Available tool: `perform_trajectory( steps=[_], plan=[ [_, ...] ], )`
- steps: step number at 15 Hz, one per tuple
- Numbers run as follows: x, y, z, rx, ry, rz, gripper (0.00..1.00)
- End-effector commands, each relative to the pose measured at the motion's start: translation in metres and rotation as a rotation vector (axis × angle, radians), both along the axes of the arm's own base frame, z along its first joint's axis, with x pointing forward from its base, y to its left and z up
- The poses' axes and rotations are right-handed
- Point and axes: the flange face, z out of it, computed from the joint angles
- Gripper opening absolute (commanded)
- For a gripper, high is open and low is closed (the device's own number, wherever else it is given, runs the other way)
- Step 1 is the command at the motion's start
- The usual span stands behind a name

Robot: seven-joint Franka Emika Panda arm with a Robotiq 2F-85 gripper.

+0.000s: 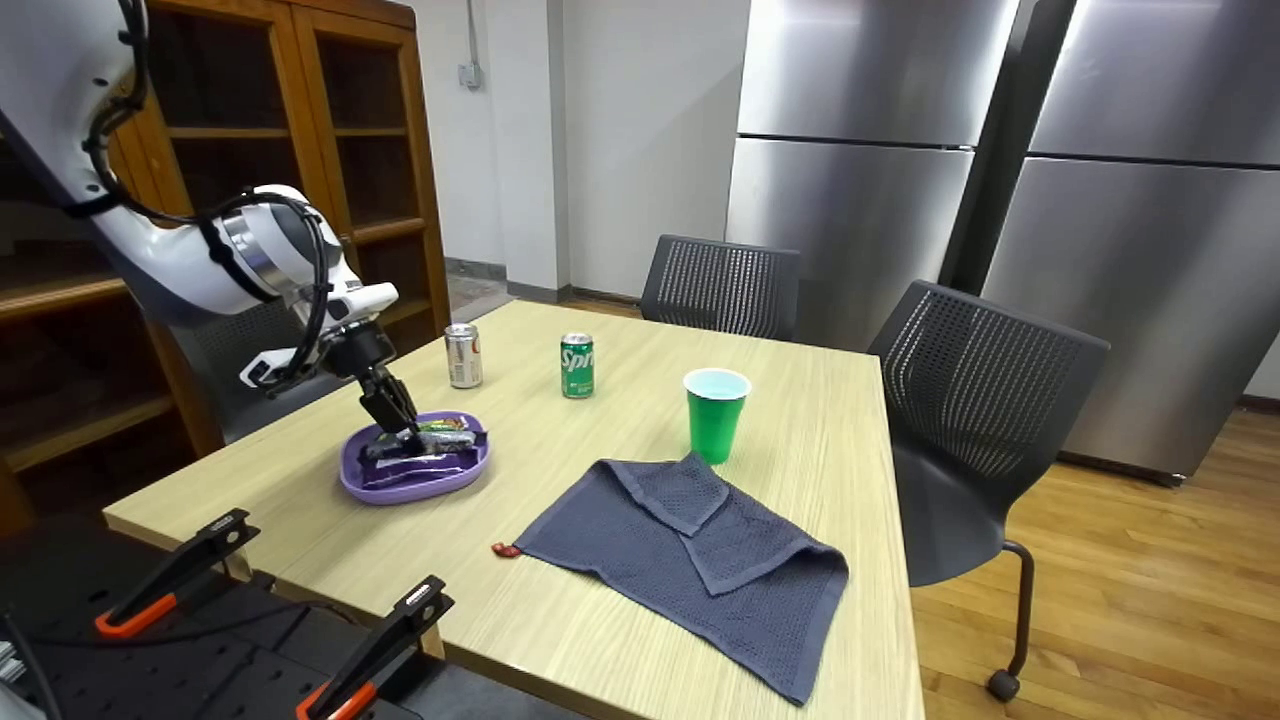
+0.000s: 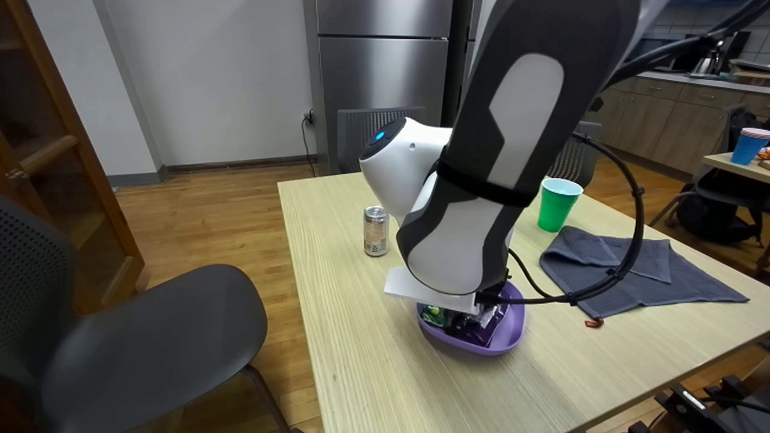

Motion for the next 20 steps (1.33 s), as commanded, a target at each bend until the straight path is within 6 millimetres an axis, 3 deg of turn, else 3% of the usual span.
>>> perform_trajectory(
  steps=[1, 13, 14, 20],
  plan=[
    [0.006, 0.005, -0.003, -0.004, 0.028, -0.012, 0.06],
    [0.011, 0.005, -0.006, 0.006, 0.072, 0.002, 0.06],
    [0.011, 0.006, -0.003, 0.008, 0.065, 0.013, 0.40],
    [0.012, 0.006, 0.006, -0.018, 0.031, 0.036, 0.85]
  ],
)
